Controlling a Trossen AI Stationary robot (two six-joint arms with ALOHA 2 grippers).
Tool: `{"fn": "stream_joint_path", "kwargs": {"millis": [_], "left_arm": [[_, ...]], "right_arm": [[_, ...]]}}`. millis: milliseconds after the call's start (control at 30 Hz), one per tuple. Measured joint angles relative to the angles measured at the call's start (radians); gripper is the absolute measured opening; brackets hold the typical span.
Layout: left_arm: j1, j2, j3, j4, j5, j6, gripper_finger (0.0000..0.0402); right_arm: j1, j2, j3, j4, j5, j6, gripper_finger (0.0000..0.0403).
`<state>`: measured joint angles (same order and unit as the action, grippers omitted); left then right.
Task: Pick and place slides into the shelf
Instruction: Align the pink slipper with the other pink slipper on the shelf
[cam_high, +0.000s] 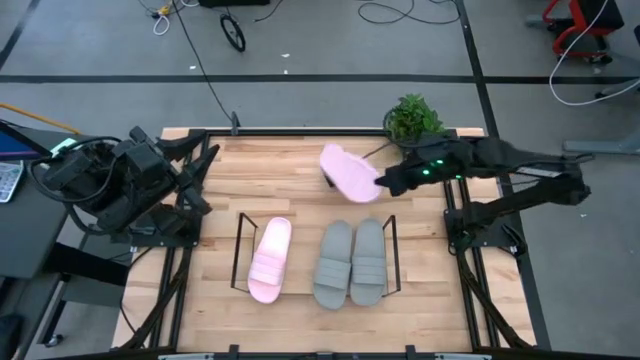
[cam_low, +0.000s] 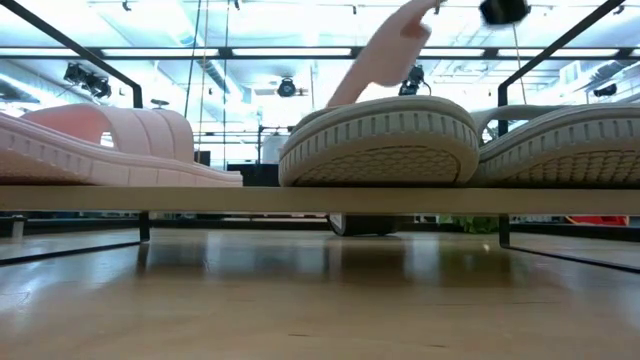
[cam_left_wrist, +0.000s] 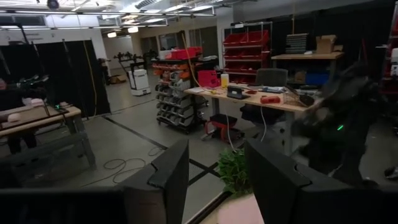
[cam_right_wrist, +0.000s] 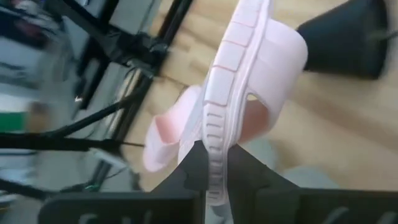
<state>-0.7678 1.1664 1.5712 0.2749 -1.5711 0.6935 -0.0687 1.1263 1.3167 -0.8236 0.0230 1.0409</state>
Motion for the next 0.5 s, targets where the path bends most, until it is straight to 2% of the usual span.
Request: {"fn": "stream_joint_path", "kwargs": {"millis": [100,200,333,500], "left_arm": [[0.022,0.0,0.0,0.0,0.0,-0.001,0.0162],[0.045,0.0,0.0,-0.001,0.0,-0.027,0.0162],[0.082,0.008,0.0,-0.004,0.0,-0.058,0.0162],[0.125,0.017,0.0,-0.015,0.0,-0.103,0.0162]], "right_arm": [[0.098,0.037,0.156,-0.134,0.149,0.008,0.0039],[0.194,0.1,0.283,-0.21,0.252,0.021,0.0039],[0.289,0.225,0.429,-0.309,0.318,0.04,0.0038],[0.371,0.409,0.547,-0.341,0.374,0.076,0.0037]]}}
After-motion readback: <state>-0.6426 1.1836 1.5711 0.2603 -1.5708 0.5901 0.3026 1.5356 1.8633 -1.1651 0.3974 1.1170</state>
